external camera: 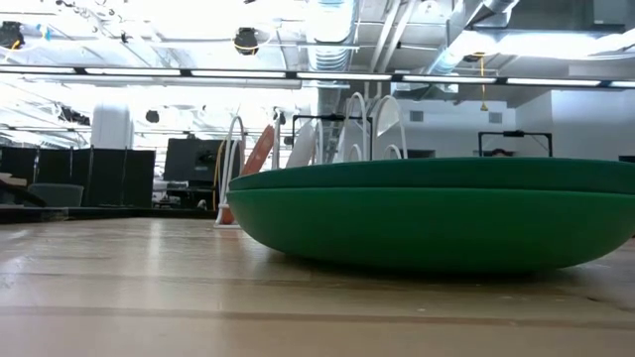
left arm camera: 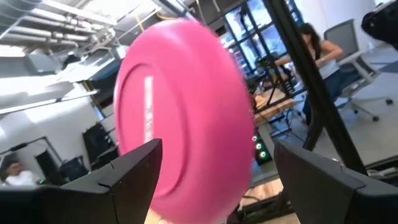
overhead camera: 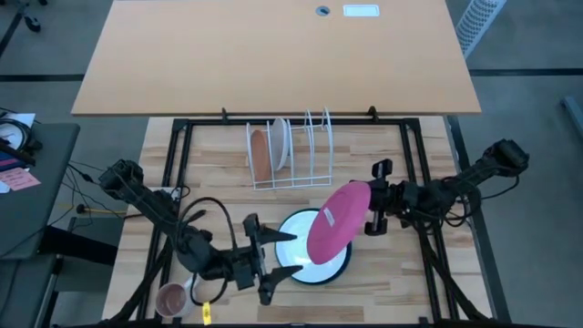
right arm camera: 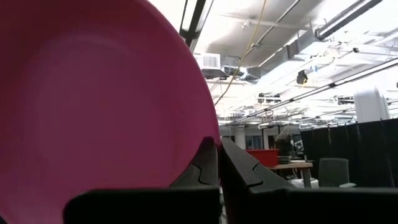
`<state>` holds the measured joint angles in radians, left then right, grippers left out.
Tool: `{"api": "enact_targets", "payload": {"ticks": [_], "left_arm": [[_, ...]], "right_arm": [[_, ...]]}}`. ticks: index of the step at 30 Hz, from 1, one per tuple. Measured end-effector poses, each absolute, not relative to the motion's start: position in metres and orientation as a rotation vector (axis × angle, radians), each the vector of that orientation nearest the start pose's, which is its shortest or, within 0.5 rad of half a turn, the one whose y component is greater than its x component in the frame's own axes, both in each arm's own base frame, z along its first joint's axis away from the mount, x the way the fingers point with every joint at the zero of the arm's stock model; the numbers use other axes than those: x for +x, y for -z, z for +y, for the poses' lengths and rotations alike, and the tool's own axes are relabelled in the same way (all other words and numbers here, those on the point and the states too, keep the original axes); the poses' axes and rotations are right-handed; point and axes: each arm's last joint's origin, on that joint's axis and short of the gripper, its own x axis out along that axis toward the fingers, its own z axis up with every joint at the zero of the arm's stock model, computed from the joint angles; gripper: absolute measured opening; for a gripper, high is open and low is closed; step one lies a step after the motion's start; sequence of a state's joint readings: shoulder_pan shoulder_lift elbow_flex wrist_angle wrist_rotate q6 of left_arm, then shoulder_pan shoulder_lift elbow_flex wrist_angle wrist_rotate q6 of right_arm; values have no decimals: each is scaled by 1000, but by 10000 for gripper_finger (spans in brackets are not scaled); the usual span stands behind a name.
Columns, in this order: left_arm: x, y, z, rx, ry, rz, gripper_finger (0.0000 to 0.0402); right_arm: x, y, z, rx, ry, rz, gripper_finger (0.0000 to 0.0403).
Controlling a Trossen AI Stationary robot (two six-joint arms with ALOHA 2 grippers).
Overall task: Sort dishes
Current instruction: Put the pink plate in the dish rack
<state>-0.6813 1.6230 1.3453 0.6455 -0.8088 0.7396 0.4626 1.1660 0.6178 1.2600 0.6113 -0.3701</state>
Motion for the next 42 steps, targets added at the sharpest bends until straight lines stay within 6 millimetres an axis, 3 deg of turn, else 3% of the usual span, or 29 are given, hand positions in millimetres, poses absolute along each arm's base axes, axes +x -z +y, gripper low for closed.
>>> {"api": "enact_targets", "payload": {"ticks": [7, 15, 26, 35, 42], "left_arm": [[303, -387, -211, 542, -234, -180, 304], [303, -387, -198, 620, -508, -20, 304], [321, -394, -150, 515, -792, 45, 299], [334, -393, -114, 522, -941, 120, 210], [339, -390, -105, 565, -957, 162, 111]], "right_arm": [[214, -326, 77, -102, 381, -500, 2], [218, -329, 53, -145, 523, -512, 2], [222, -327, 30, -193, 700, -443, 2], [223, -326, 21, -225, 765, -411, 2], [224, -323, 15, -224, 842, -352, 2]]}}
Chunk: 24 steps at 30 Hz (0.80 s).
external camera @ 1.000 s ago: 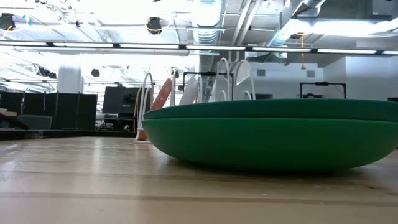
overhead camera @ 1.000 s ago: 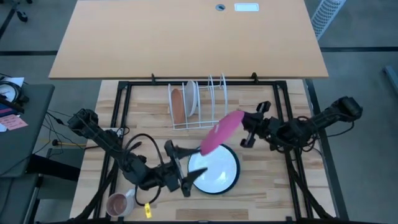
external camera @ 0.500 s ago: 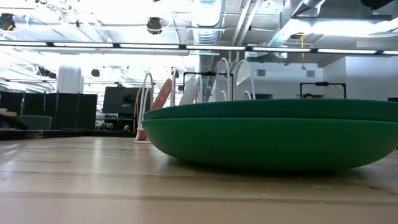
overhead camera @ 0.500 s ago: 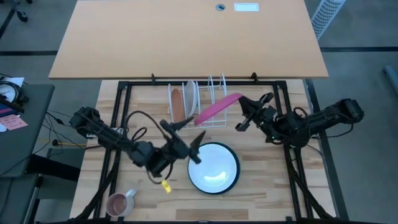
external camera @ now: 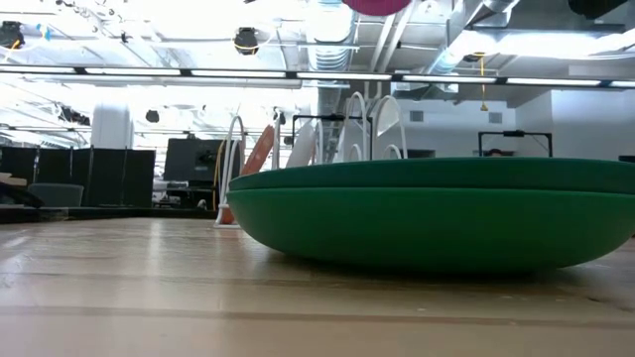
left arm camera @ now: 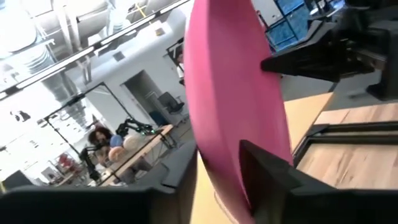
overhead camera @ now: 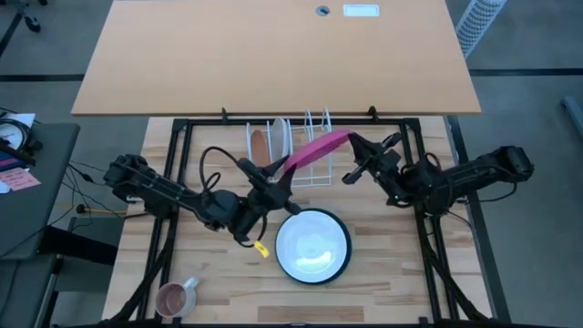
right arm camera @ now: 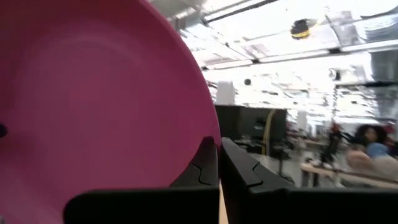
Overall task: Sort dishes
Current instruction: Put the pink plate in the dish rack
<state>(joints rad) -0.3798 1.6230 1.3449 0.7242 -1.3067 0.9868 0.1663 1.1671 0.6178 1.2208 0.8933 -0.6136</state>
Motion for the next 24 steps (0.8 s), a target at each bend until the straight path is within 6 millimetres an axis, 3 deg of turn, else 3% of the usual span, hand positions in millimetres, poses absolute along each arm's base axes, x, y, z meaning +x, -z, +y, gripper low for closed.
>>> {"api": "enact_targets", "payload": {"ticks": [8, 16, 24], "left_arm": [[339, -390, -104, 582, -965, 180, 31], [341, -390, -97, 607, -985, 209, 17], [342, -390, -87, 707, -969, 256, 10]], "right_arm": [[227, -319, 12, -238, 868, -304, 2], [229, -315, 12, -232, 865, -268, 8], [230, -308, 17, -271, 927, -140, 102]]}}
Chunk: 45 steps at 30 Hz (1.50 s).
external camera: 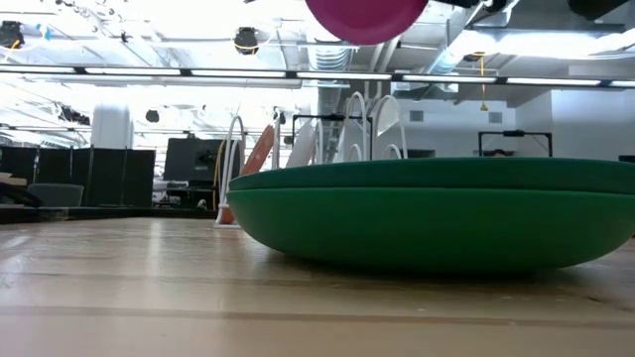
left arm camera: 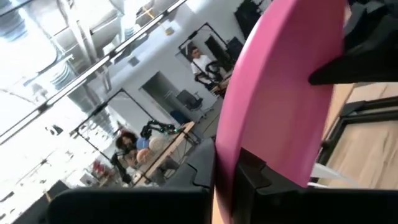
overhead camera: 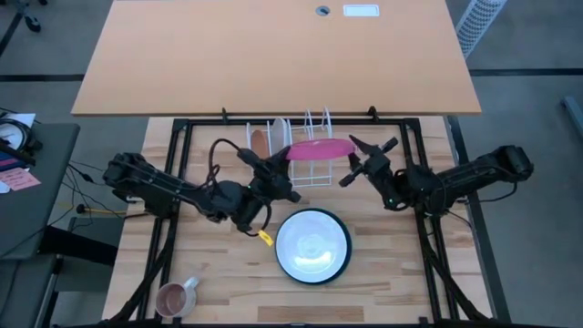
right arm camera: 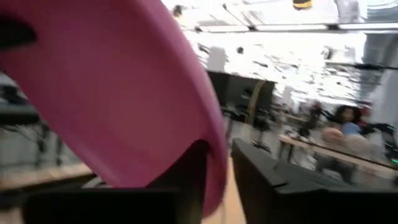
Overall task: Sort dishes
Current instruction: Put the pink plate in the dish rack
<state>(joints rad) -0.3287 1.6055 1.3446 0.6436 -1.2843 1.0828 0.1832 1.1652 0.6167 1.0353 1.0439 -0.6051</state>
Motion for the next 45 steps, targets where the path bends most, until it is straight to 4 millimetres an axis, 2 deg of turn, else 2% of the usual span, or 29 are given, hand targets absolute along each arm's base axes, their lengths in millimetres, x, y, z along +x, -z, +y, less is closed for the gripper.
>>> {"api": "enact_targets", "payload": {"ticks": [7, 12, 17, 22, 27, 33, 37, 40, 45], "left_arm": [[334, -403, -80, 804, -936, 255, 10], [325, -415, -71, 844, -927, 231, 9], [313, -429, -67, 907, -903, 199, 9], [298, -442, -62, 1074, -876, 255, 10], [274, -455, -55, 1147, -732, 199, 10], [245, -463, -24, 955, -430, 28, 10], [234, -462, -2, 867, -276, -2, 10], [234, -458, 11, 863, -228, 31, 10], [235, -449, 30, 985, -242, 154, 10]], "right_arm": [[224, -307, 39, -288, 941, -66, 209], [218, -307, 59, -269, 895, -51, 250], [208, -305, 83, -245, 859, -12, 255], [193, -303, 110, -170, 773, -18, 255], [178, -302, 134, -112, 647, -44, 255], [162, -302, 154, -26, 525, -72, 255], [153, -300, 164, 14, 463, -78, 255], [150, -296, 169, 37, 438, -73, 255], [151, -291, 170, 22, 432, -58, 255]]}}
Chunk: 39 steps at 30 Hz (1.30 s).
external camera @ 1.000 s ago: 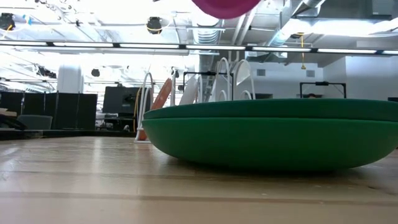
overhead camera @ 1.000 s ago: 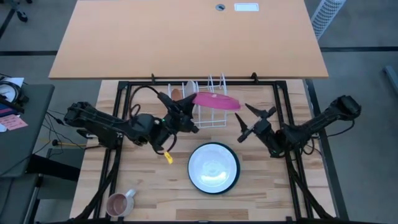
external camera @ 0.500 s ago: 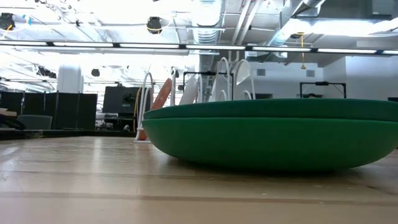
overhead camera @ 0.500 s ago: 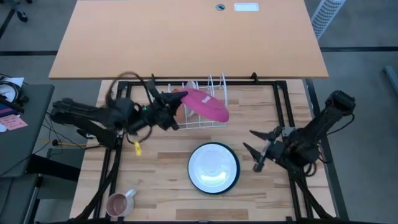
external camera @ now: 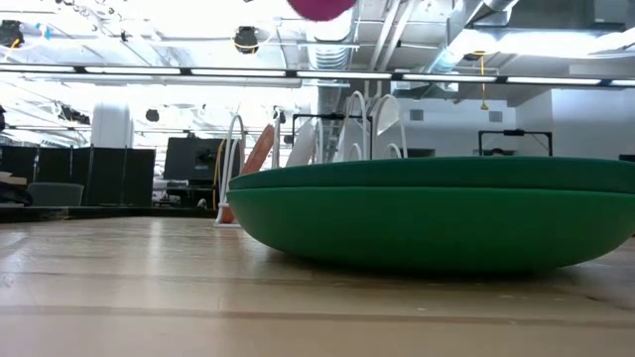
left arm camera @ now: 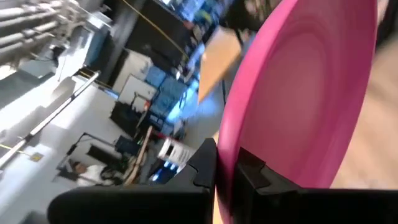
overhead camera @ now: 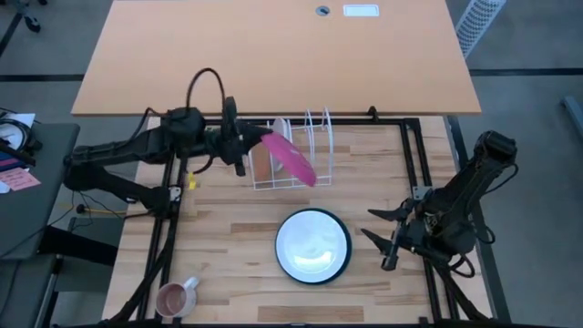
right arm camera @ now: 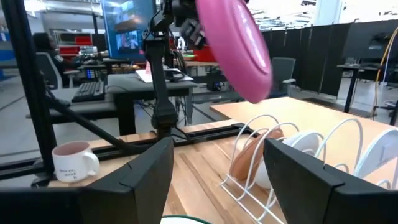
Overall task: Sort dishes
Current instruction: Put the pink plate in the dish rack
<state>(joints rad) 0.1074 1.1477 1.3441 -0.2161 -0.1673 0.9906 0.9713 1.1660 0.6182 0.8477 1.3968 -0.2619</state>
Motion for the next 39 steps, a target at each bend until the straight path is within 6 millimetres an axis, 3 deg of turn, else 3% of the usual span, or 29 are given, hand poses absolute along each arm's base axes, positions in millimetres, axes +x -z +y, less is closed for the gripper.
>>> {"api": "enact_targets", "payload": {"ticks": [6, 25, 32, 39], "left_arm": [[232, -441, 43, 1179, -261, 315, 10], [231, -439, 45, 1563, -205, 400, 10], [226, -434, 67, 1592, -149, 440, 10], [213, -428, 96, 1670, 9, 396, 11]], "right_arm": [[156, -291, 166, 11, 462, -55, 255], [162, -281, 164, 4, 474, -29, 255], [165, -277, 161, -60, 492, -4, 255], [183, -282, 134, -207, 629, 43, 255]]}}
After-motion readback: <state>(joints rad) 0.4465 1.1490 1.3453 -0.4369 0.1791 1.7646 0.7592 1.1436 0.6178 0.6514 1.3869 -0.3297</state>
